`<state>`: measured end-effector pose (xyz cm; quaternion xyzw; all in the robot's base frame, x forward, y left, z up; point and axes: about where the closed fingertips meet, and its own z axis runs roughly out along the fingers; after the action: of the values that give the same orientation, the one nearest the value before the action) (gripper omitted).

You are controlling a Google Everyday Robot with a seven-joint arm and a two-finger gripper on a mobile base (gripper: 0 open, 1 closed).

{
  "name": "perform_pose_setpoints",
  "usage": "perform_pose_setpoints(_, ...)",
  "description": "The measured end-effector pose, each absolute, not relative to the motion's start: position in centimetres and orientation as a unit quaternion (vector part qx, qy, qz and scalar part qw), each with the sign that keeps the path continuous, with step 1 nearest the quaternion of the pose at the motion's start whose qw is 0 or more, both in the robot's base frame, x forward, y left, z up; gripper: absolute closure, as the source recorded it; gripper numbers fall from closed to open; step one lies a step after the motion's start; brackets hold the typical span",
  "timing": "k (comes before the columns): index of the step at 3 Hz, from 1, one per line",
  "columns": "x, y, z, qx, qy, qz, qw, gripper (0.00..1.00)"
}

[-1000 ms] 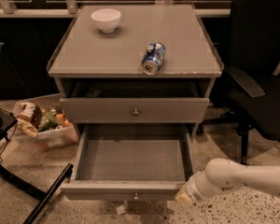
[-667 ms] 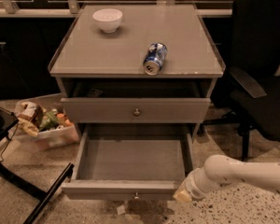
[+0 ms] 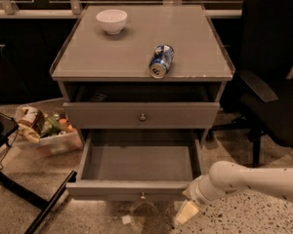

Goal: Close middle drawer

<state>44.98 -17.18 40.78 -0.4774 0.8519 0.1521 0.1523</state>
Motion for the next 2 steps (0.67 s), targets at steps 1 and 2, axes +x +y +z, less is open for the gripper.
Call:
perform_pose_setpoints(1,48.0,-16.6,41.0,-0.485,0.842,0.155,0.176,0.0)
perform_pose_setpoints(2,50.6,-16.9,42.1,-0.483,0.841,0.143,0.197,0.0)
